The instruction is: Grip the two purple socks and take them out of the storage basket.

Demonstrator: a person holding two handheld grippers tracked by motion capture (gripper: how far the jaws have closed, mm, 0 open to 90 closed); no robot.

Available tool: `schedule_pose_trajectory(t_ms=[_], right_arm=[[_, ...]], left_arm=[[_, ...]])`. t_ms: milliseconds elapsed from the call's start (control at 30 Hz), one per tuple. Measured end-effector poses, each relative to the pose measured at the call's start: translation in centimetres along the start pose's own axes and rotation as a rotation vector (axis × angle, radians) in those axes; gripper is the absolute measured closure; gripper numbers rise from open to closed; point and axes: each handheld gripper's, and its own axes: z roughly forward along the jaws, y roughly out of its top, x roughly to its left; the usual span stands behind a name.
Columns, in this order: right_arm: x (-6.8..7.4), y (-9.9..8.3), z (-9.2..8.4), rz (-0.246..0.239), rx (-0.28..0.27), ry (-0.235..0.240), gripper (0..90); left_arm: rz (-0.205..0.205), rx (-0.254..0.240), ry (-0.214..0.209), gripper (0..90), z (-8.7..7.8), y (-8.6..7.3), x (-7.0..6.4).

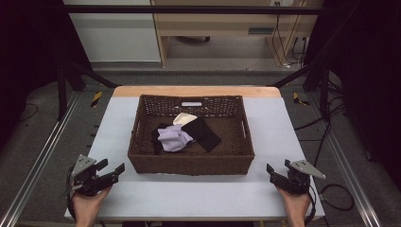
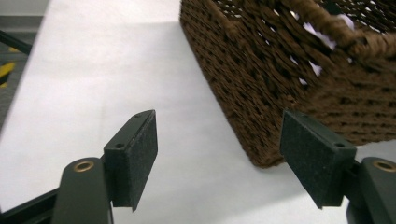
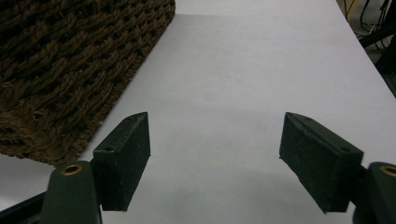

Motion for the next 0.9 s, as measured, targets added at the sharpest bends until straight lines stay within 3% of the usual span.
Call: schedule_pose_trajectory(t_ms=[233, 733, 900], right_arm=[[0.1, -0.1, -0.1, -0.009, -0.008, -0.005, 24.0], [0.6, -0.1, -0.1, -0.037, -0.013, -0.042, 24.0], [0.6, -0.1, -0.1, -0.033, -0.012, -0.05, 23.9]], left_arm=[[-0.017, -0.039, 0.007, 26.9, -0.6, 1.1, 0.4], [0.003, -0.088, 0.003, 25.4, -1.9, 3.2, -0.1], [0.027, -0.106, -0.011, 24.9, -2.3, 4.3, -0.4]])
